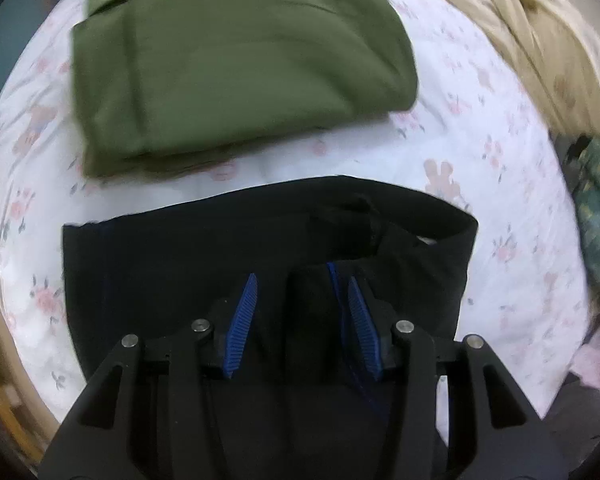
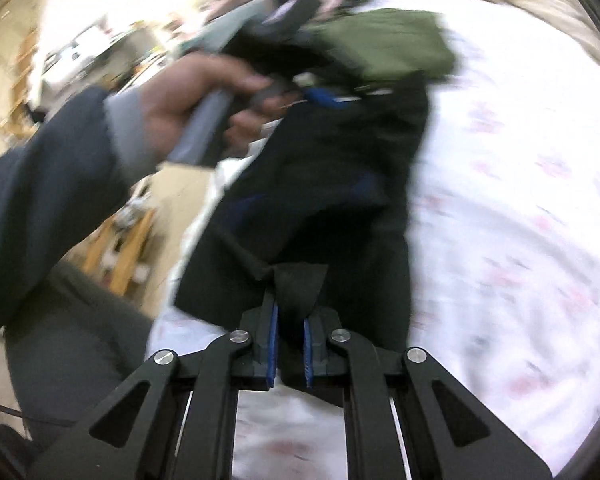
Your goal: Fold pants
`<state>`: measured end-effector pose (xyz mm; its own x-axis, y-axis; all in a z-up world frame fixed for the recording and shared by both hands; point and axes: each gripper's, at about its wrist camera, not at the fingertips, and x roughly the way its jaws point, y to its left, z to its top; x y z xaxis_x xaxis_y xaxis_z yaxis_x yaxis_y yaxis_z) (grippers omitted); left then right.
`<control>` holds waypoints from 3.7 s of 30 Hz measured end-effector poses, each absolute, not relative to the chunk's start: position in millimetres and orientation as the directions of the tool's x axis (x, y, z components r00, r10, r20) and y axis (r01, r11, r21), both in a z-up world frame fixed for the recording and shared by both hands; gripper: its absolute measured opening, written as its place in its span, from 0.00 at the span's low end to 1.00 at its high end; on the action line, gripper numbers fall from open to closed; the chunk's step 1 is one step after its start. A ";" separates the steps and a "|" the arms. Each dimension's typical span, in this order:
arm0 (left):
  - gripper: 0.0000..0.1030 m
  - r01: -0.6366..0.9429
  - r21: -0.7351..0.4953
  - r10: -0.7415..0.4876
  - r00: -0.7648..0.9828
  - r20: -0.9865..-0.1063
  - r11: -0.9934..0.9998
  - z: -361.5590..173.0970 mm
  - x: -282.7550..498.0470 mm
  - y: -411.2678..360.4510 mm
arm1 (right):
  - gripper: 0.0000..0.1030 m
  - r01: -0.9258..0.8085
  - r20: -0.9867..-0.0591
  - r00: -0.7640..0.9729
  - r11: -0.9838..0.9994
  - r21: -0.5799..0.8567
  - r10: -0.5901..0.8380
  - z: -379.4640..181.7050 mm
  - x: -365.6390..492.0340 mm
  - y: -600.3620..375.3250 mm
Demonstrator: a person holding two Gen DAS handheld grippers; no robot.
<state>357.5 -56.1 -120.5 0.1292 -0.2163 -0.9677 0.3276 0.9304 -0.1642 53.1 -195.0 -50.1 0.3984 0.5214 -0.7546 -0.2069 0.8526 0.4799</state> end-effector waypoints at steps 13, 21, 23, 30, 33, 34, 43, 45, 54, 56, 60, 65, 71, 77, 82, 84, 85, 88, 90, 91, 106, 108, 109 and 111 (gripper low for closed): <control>0.42 0.440 0.054 -0.053 0.227 -0.972 0.896 -131.8 338.6 -116.4 | 0.08 -0.173 -0.741 0.393 0.835 0.523 0.545 -67.8 59.7 -202.6; 0.38 0.515 0.111 0.000 0.212 -0.977 0.850 -137.9 318.5 -132.9 | 0.08 -0.201 -0.733 0.397 0.831 0.518 0.552 -61.6 56.5 -193.4; 0.10 0.528 0.115 -0.007 0.223 -0.975 0.841 -140.0 309.7 -137.4 | 0.08 -0.207 -0.734 0.395 0.832 0.514 0.552 -62.2 55.2 -193.7; 0.06 0.484 0.087 -0.041 0.248 -0.968 0.871 -102.8 312.4 -120.4 | 0.08 -0.314 -0.684 0.391 0.787 0.531 0.617 -46.1 45.9 -180.7; 0.05 0.483 0.057 -0.092 0.279 -0.956 0.874 -66.2 310.1 -98.8 | 0.08 -0.408 -0.642 0.349 0.727 0.552 0.683 -30.4 39.8 -161.0; 0.05 0.470 0.041 -0.109 0.288 -0.951 0.882 -52.8 310.9 -89.1 | 0.08 -0.444 -0.634 0.333 0.709 0.548 0.698 -24.3 37.9 -150.8; 0.05 0.391 0.129 -0.012 0.337 -0.942 0.911 -23.9 346.9 -0.1 | 0.08 -0.652 -0.601 0.203 0.565 0.506 0.773 1.1 56.9 -36.7; 0.05 0.358 0.154 0.030 0.330 -0.944 0.921 -39.4 353.8 17.6 | 0.08 -0.658 -0.611 0.160 0.545 0.520 0.775 -9.4 64.5 -17.8; 0.05 0.316 0.163 0.073 0.278 -0.958 0.935 -93.8 385.9 42.1 | 0.06 -0.619 -0.652 0.074 0.547 0.563 0.755 -62.3 78.8 14.1; 0.09 0.322 0.161 0.071 0.274 -0.959 0.933 -96.1 389.3 42.4 | 0.06 -0.609 -0.631 0.082 0.540 0.580 0.771 -59.4 81.1 14.5; 0.15 0.317 0.114 0.023 0.279 -0.960 0.942 -97.0 386.9 50.8 | 0.06 -0.593 -0.565 0.105 0.507 0.626 0.819 -52.7 81.9 1.7; 0.41 0.244 0.046 -0.026 0.286 -0.958 0.969 -71.3 362.5 77.5 | 0.09 -0.570 -0.542 0.090 0.489 0.660 0.835 -53.2 82.3 -0.5; 0.50 0.131 -0.030 -0.067 0.287 -0.956 0.991 -30.5 288.7 112.4 | 0.37 -0.545 -0.491 0.124 0.473 0.693 0.862 -38.2 72.1 -38.2; 0.51 0.048 -0.087 -0.097 0.263 -0.960 0.995 -45.1 201.5 111.7 | 0.54 -0.411 -0.509 0.267 0.575 0.708 0.818 -32.8 80.2 -138.5; 0.51 0.059 -0.143 -0.152 0.189 -0.970 0.988 -84.3 154.8 79.9 | 0.54 -0.223 -0.605 0.417 0.722 0.655 0.678 -47.3 84.6 -215.4; 0.51 0.079 -0.096 -0.107 0.147 -0.983 0.992 -103.5 147.9 67.2 | 0.54 -0.131 -0.602 0.446 0.714 0.688 0.662 -54.5 84.8 -237.2; 0.51 0.080 -0.067 -0.077 0.134 -0.988 0.995 -109.9 145.6 63.4 | 0.54 -0.099 -0.595 0.452 0.700 0.707 0.665 -57.9 84.8 -244.9; 0.47 0.044 -0.025 -0.032 0.157 -0.987 0.999 -117.8 138.4 58.9 | 0.54 -0.069 -0.623 0.463 0.726 0.684 0.631 -61.8 86.2 -253.5; 0.06 0.093 0.016 -0.003 0.201 -0.980 0.996 -116.1 133.9 49.9 | 0.54 -0.057 -0.651 0.462 0.752 0.656 0.602 -64.5 84.1 -257.5; 0.03 0.124 0.030 0.005 0.202 -0.979 0.992 -115.4 131.5 44.8 | 0.54 -0.048 -0.657 0.457 0.754 0.656 0.600 -66.5 83.9 -259.8; 0.70 -0.134 -0.061 -0.030 0.219 -0.975 0.989 -91.8 124.8 103.7 | 0.54 -0.009 -0.705 0.401 0.772 0.635 0.585 -83.7 88.6 -248.3; 0.75 -0.200 -0.154 -0.107 0.229 -0.968 0.968 -88.9 118.7 118.7 | 0.54 0.001 -0.704 0.390 0.765 0.645 0.593 -86.4 86.7 -248.5; 0.75 -0.210 -0.178 -0.130 0.224 -0.966 0.961 -88.4 118.4 120.8 | 0.54 0.008 -0.704 0.386 0.761 0.649 0.597 -88.1 86.0 -249.1; 0.75 -0.185 -0.166 -0.120 0.234 -0.965 0.969 -86.5 117.0 115.1 | 0.54 0.028 -0.704 0.375 0.752 0.658 0.603 -93.8 86.8 -251.0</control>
